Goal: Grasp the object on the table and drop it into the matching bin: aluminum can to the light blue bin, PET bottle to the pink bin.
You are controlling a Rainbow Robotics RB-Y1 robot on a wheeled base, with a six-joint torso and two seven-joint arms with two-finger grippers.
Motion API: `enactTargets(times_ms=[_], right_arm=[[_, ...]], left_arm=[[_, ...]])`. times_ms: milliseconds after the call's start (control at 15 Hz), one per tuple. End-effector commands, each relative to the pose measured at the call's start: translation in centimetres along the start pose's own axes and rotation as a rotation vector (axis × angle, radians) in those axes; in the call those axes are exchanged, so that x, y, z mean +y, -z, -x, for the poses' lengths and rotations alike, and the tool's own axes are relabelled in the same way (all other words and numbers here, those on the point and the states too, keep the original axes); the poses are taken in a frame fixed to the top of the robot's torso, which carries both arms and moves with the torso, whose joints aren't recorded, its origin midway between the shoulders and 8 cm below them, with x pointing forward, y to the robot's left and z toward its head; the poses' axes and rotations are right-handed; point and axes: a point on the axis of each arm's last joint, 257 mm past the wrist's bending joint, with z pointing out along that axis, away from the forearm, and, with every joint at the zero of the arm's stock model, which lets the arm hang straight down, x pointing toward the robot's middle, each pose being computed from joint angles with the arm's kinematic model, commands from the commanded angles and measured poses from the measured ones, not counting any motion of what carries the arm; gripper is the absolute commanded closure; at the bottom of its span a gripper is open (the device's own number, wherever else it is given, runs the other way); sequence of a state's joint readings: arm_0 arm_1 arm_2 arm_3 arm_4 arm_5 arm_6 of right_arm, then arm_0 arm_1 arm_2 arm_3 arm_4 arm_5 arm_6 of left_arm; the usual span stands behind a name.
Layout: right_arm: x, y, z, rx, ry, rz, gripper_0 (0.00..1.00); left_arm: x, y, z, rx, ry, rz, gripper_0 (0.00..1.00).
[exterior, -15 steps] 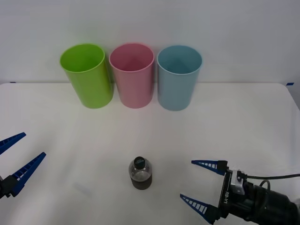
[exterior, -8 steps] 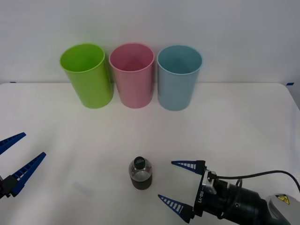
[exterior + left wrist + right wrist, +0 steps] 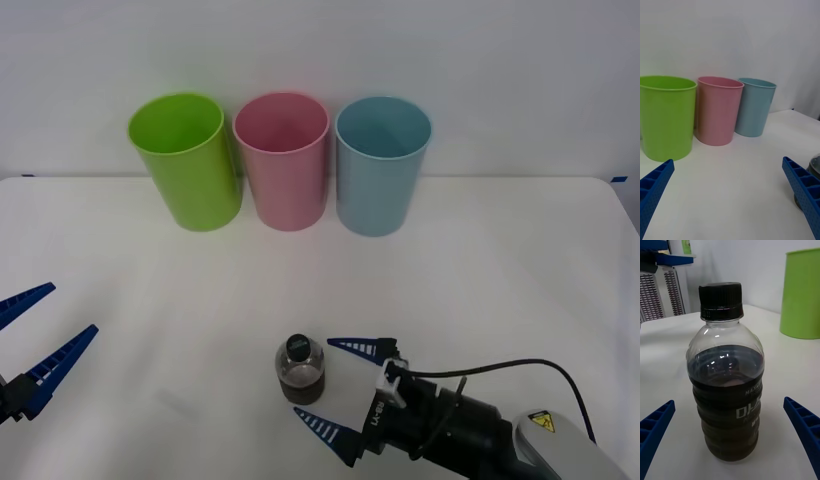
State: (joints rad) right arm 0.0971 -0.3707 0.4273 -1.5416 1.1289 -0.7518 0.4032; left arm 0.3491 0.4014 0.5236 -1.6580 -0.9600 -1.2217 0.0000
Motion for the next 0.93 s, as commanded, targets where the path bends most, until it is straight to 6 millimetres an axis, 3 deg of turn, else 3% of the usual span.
enactTargets(times_ms=[67, 400, 867, 933], right_arm=[[0.4, -1.7, 0.2, 0.003, 0.003, -0.01, 0.0], [0.6, -4.2, 0.8, 0.011, 0.021, -0.033, 0.0], [0.7, -4.6, 0.7, 0.016, 0.024, -0.044, 0.0], [0.6, -4.6, 0.8, 0.014, 0.026, -0.043, 0.31]], left_arm=[[0.0, 0.0, 0.0, 0.0, 0.0, 0.0, 0.0], [0.0, 0.0, 0.0, 0.0, 0.0, 0.0, 0.0], [0.0, 0.0, 0.0, 0.0, 0.0, 0.0, 0.0], [0.0, 0.0, 0.0, 0.0, 0.0, 0.0, 0.0]])
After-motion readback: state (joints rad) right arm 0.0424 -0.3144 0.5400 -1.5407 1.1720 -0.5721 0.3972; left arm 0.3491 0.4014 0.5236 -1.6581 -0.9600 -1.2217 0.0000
